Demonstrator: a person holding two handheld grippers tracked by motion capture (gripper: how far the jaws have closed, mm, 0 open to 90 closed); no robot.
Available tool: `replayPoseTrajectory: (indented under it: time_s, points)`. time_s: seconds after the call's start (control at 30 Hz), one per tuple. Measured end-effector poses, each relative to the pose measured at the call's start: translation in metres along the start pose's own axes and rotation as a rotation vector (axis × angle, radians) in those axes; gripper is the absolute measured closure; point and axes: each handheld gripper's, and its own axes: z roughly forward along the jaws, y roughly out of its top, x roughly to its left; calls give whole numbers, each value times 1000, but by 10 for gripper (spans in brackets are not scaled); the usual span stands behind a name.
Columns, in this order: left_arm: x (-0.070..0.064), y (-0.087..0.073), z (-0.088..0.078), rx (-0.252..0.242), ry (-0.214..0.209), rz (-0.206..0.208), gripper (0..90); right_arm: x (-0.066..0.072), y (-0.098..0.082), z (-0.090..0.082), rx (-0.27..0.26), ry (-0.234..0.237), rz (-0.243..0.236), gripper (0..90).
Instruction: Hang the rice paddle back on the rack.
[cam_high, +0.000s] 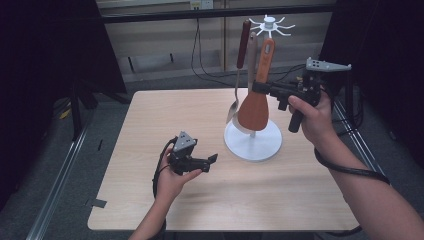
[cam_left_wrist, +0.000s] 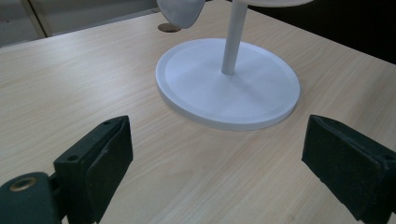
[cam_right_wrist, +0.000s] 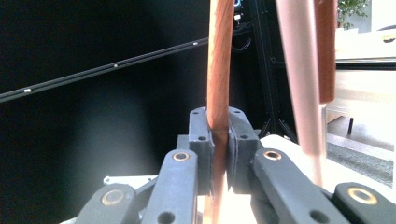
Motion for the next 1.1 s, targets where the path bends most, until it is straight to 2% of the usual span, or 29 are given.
replayPoseTrajectory:
  time_s: [0.17, 0.27, 0.43, 0.5, 0.53, 0.6, 0.77, 0.9, 1.1]
  points:
    - [2, 0, 0, 0, 1, 3, 86, -6, 8, 2, -10, -5, 8, 832]
    - [2, -1, 1, 3, 0, 4, 86, -10, 8, 2, -17, -12, 15, 832]
    - [1, -1, -1, 2, 4, -2, 86, -22, 3, 0, -31, -39, 61, 830]
    - [1, -1, -2, 0, 5, -4, 87, -25, 2, -2, -27, -45, 58, 820]
    - [1, -1, -2, 3, 6, 0, 87, -25, 1, -2, -28, -44, 59, 785]
    - [2, -1, -2, 3, 6, 2, 87, -24, 0, -5, -59, -61, 54, 658]
    - [1, 0, -2, -3, 7, -4, 87, -23, -5, -14, -85, -99, 15, 451]
    - [0, 0, -2, -8, 4, -4, 87, -21, -10, -20, -94, -140, -30, 349]
    - [0, 1, -3, -3, 7, 5, 87, -15, -20, -28, -66, -199, -105, 246]
